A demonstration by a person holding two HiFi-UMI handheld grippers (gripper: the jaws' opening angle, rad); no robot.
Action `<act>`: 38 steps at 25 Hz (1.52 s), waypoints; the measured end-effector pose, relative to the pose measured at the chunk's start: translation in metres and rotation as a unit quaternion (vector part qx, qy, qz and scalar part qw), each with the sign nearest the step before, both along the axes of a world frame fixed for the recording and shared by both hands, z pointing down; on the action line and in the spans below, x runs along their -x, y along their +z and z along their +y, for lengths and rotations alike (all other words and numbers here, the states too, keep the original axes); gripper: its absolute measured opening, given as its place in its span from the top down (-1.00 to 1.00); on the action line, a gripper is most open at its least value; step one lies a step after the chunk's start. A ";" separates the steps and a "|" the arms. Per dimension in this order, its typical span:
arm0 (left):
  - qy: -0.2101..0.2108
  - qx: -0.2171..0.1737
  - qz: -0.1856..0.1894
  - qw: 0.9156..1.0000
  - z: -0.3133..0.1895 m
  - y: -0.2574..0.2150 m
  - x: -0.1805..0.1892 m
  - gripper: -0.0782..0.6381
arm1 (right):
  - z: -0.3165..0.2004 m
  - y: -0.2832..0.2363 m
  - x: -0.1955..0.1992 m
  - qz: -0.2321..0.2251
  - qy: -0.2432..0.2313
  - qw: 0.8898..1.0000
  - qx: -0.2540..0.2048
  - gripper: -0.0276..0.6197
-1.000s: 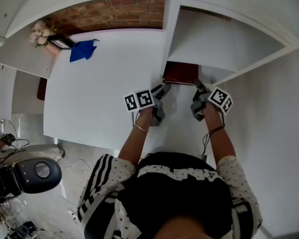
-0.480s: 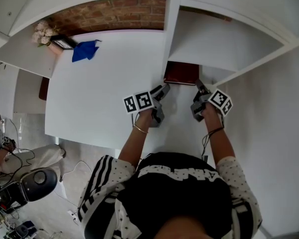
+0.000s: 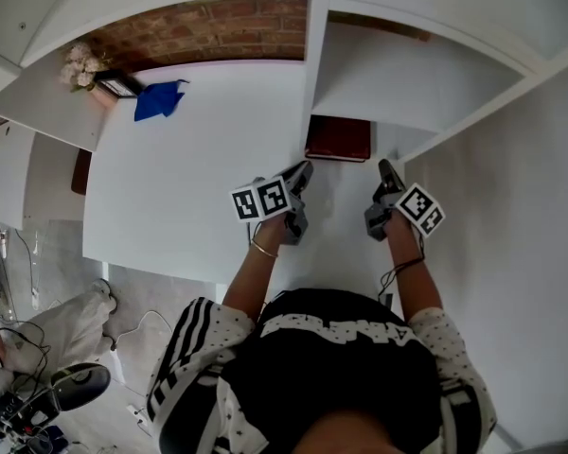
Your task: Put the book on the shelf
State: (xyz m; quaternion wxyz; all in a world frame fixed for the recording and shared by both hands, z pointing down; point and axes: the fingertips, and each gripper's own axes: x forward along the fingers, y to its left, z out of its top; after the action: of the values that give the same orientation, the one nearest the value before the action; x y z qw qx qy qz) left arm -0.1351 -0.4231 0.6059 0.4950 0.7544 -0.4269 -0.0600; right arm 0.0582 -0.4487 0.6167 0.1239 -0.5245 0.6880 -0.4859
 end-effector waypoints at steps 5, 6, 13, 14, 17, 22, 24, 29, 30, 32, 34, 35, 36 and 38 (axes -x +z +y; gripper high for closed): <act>0.008 -0.033 -0.035 0.999 0.002 -0.014 -0.005 0.68 | 0.009 -0.028 0.008 0.020 -0.043 0.998 -0.041 0.81; 0.007 -0.045 -0.043 0.998 0.003 -0.020 -0.004 0.68 | 0.013 -0.034 0.011 0.025 -0.050 0.997 -0.049 0.81; 0.013 -0.151 -0.154 0.976 0.020 -0.068 0.000 0.68 | 0.040 -0.063 0.007 0.174 -0.088 0.976 -0.095 0.81; 0.015 -0.166 -0.166 0.972 0.022 -0.075 -0.001 0.68 | 0.041 -0.069 0.006 0.190 -0.091 0.972 -0.104 0.81; 0.019 -0.206 -0.198 0.958 0.026 -0.096 -0.005 0.68 | 0.047 -0.082 0.008 0.228 -0.107 0.959 -0.130 0.82; 0.029 -0.237 -0.243 0.940 0.034 -0.113 -0.012 0.68 | 0.055 -0.095 0.012 0.277 -0.133 0.939 -0.155 0.82; 0.027 -0.238 -0.251 0.938 0.037 -0.116 -0.013 0.68 | 0.057 -0.102 0.014 0.279 -0.140 0.936 -0.166 0.82; 0.015 -0.236 -0.248 0.939 0.044 -0.121 -0.015 0.68 | 0.065 -0.108 0.014 0.270 -0.154 0.935 -0.174 0.82; 0.014 -0.235 -0.249 0.939 0.046 -0.122 -0.016 0.68 | 0.066 -0.109 0.013 0.267 -0.155 0.935 -0.175 0.82; 0.012 -0.235 -0.255 0.938 0.050 -0.123 -0.018 0.68 | 0.069 -0.112 0.012 0.256 -0.155 0.937 -0.179 0.82; 0.011 -0.236 -0.263 0.936 0.053 -0.124 -0.019 0.68 | 0.072 -0.113 0.012 0.252 -0.159 0.937 -0.182 0.82; 0.011 -0.237 -0.266 0.934 0.054 -0.124 -0.021 0.68 | 0.073 -0.113 0.012 0.252 -0.161 0.937 -0.183 0.82; 0.011 -0.237 -0.269 0.933 0.055 -0.124 -0.022 0.68 | 0.074 -0.112 0.012 0.251 -0.163 0.936 -0.183 0.82; 0.011 -0.236 -0.273 0.933 0.058 -0.122 -0.025 0.68 | 0.076 -0.111 0.011 0.243 -0.165 0.938 -0.183 0.82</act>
State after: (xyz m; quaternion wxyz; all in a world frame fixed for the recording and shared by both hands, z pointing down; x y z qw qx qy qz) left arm -0.1098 -0.3651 0.4844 0.1679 0.8413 -0.5109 0.0540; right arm 0.0477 -0.3725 0.5058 -0.0350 -0.4744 0.8510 -0.2224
